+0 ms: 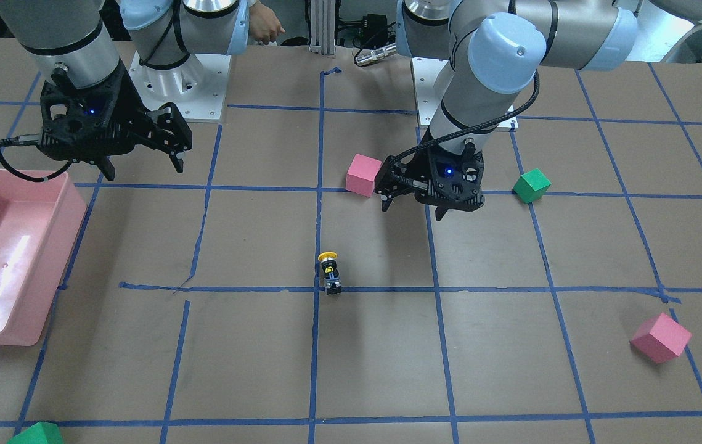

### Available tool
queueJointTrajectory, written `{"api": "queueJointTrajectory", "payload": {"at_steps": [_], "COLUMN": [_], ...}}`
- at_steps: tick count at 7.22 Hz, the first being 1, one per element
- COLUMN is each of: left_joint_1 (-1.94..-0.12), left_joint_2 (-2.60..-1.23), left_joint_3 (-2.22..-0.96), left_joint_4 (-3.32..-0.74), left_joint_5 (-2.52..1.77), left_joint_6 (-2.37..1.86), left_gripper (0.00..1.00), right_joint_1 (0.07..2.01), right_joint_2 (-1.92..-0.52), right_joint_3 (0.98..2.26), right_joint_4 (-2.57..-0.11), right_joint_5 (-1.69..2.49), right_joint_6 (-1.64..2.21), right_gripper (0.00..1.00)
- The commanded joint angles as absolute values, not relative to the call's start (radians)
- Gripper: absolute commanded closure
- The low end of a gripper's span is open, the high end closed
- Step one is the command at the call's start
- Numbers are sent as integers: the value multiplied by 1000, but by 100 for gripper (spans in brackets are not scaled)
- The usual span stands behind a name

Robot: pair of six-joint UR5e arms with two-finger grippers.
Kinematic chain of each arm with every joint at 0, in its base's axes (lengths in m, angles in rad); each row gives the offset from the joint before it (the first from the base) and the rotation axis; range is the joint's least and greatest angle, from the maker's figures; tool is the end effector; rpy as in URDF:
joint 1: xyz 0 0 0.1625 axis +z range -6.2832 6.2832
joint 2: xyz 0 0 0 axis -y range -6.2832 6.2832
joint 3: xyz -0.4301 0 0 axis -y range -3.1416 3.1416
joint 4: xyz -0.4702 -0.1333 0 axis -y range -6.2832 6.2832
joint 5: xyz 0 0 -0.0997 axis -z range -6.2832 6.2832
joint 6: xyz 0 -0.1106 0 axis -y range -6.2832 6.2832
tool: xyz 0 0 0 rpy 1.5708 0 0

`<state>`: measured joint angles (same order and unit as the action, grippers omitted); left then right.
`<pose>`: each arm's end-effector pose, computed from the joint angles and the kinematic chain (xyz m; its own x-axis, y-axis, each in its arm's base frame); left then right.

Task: Align button upright
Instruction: 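Move the left gripper toward the switch lying on its side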

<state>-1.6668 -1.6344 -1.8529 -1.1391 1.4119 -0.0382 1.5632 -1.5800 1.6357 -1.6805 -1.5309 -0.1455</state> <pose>-0.2056 -0.5613 0.3322 -0.9845 0.0702 0.1608 0.0579 0.9951 -0.0798 0.1334 -0.5721 0.4614 -0.9897 -0.1394 -0.0316 -0.1374 0.9888 -0.0592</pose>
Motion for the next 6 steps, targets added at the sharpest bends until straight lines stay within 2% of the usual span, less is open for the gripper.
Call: {"api": "queueJointTrajectory", "payload": {"at_steps": [1, 6], "left_joint_1": [-1671, -1672], "left_joint_2": [-1647, -1655], "left_joint_3": [-1852, -1850], "left_joint_4": [-1137, -1126], "left_joint_5": [1411, 1408], "left_joint_6": [-38, -34], "left_gripper": [0, 0], "right_joint_1": [1563, 1565], "right_joint_2": [-1582, -1580], "right_joint_3": [1635, 1637], "right_joint_4": [-1684, -1683], "right_joint_5": [-1532, -1534], "right_joint_6": [-146, -146], "right_gripper": [0, 0]}}
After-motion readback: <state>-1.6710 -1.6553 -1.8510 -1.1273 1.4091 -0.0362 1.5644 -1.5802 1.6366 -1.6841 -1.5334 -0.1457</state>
